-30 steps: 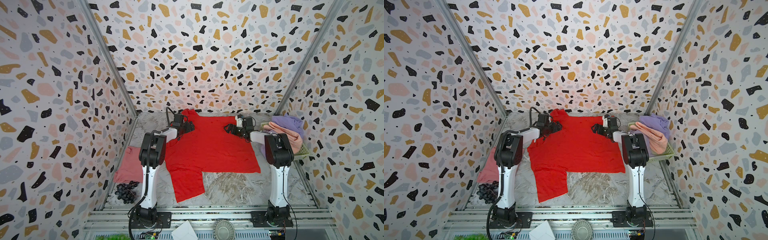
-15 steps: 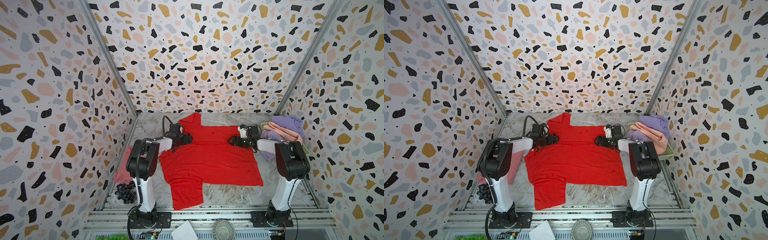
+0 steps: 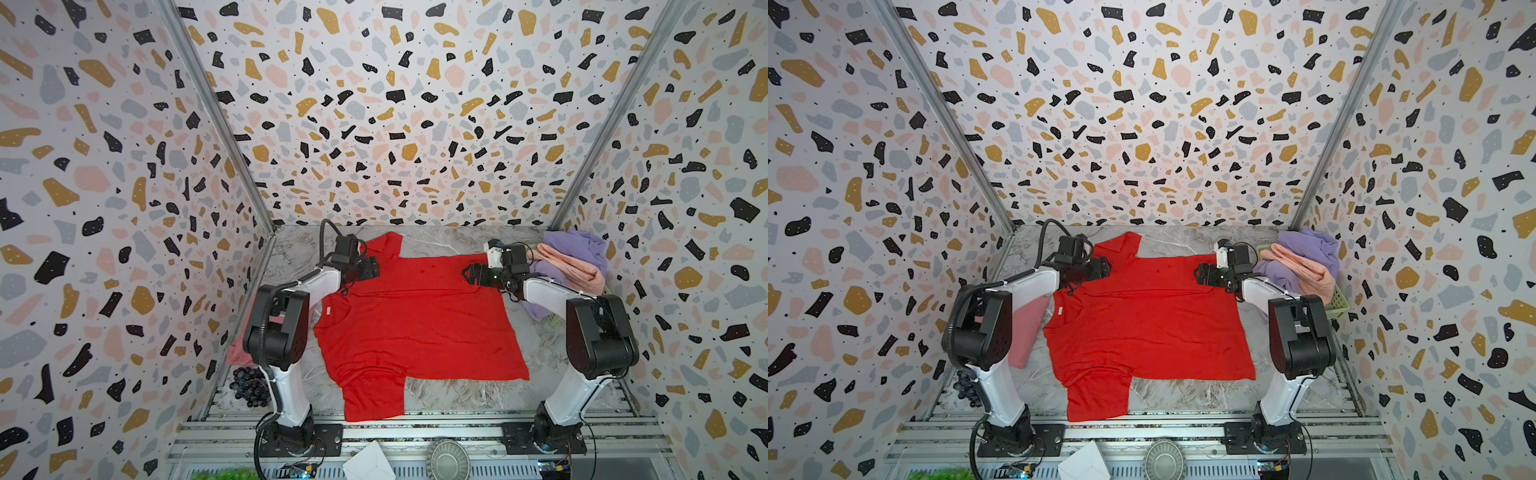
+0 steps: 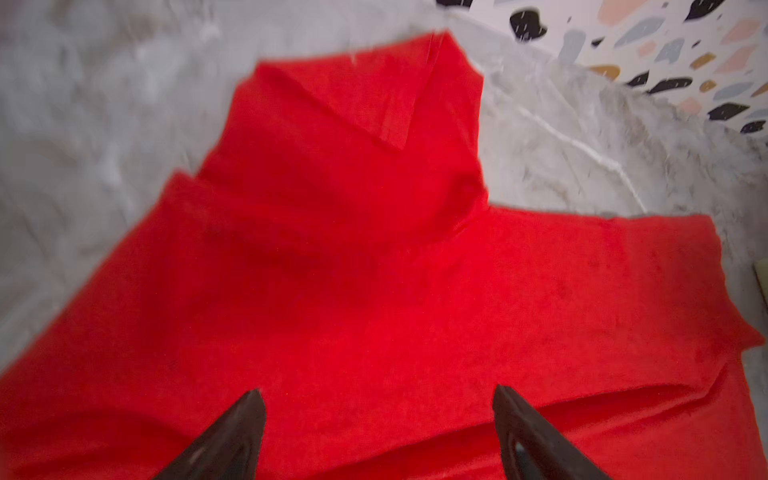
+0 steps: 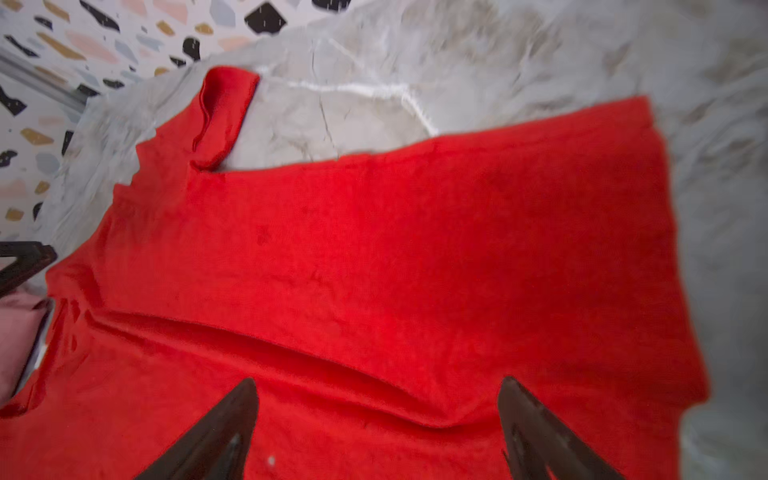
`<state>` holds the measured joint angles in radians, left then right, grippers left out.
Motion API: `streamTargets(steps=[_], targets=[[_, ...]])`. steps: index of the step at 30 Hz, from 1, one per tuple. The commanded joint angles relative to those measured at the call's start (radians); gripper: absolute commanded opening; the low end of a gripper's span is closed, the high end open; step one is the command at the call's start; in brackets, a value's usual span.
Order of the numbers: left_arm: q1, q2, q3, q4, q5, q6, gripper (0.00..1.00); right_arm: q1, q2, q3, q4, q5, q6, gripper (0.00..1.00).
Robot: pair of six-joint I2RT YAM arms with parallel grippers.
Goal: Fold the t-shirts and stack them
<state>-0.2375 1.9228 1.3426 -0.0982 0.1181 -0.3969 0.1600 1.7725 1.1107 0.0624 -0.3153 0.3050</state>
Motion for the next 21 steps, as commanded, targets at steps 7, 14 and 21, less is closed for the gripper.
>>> streamTargets(steps=[7, 14, 21], targets=[[0.003, 0.326, 0.457, -0.149, -0.089, 0.094, 0.75, -0.055, 0.189, 0.256, 0.037, 0.148, 0.033, 0.88], [0.002, 0.487, 0.634, -0.114, -0.073, 0.058, 0.68, -0.079, 0.299, 0.338, 0.058, 0.167, 0.016, 0.86], [-0.014, 0.566, 0.7, -0.115, -0.176, 0.04, 0.67, -0.085, 0.381, 0.402, 0.014, 0.226, 0.023, 0.86]])
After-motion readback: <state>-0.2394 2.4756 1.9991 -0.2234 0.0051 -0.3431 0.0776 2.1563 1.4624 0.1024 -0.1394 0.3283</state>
